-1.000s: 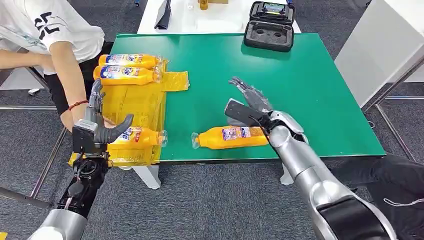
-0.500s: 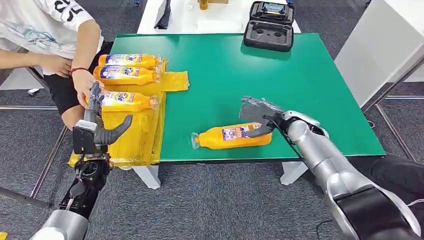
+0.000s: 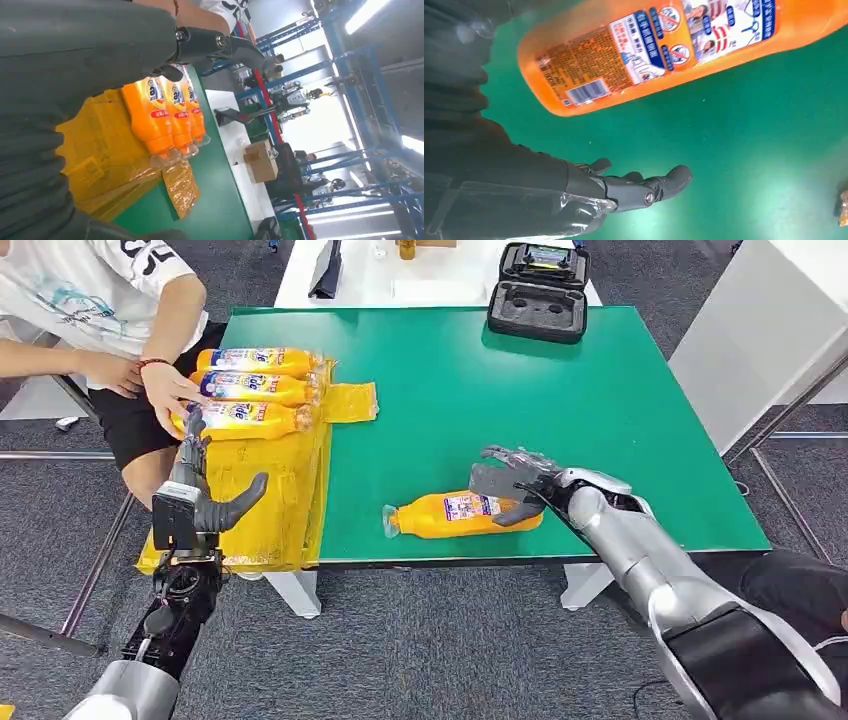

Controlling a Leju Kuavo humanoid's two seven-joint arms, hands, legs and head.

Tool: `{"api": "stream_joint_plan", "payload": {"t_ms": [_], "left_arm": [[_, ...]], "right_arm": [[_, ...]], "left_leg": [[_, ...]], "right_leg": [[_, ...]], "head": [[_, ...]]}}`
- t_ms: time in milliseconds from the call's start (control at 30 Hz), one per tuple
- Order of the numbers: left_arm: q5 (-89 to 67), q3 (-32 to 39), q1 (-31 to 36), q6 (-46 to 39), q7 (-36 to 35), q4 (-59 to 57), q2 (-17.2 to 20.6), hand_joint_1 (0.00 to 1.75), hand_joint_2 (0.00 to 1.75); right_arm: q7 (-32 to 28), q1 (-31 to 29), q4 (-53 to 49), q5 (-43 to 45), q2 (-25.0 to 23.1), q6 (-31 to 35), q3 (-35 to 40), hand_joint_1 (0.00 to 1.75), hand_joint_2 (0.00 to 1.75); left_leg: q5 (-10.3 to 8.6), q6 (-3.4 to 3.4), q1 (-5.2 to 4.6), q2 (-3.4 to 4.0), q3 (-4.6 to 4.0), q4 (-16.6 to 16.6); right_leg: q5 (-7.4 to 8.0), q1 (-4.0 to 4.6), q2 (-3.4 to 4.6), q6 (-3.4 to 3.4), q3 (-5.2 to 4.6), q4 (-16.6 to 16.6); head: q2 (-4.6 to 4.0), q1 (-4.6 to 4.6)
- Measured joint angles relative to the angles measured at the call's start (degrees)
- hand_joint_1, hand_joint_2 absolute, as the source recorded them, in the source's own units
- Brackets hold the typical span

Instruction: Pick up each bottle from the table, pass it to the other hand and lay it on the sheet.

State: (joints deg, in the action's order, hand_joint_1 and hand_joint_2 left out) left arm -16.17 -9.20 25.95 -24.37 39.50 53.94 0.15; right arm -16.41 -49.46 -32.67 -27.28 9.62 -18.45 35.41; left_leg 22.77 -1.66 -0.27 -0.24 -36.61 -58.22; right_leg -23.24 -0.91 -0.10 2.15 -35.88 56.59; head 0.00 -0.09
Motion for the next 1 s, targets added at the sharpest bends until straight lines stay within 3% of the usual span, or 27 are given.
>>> {"api": "stream_joint_plan", "payload": {"t_ms": [1000], "left_arm": [[1.03,-2.47,2.69,0.37,-0.35,-5.99,-1.38,0.0,1.75]], "right_arm": [[1.44,1.73,6.12,-0.68,-0.92,2.78,2.4,0.0,1.75]], "left_leg": [[0.0,0.0,0.0,0.01,0.0,0.0]], "right_leg": [[0.0,0.0,0.01,0.0,0.0,-0.01]], "head": [[0.0,0.0]]}}
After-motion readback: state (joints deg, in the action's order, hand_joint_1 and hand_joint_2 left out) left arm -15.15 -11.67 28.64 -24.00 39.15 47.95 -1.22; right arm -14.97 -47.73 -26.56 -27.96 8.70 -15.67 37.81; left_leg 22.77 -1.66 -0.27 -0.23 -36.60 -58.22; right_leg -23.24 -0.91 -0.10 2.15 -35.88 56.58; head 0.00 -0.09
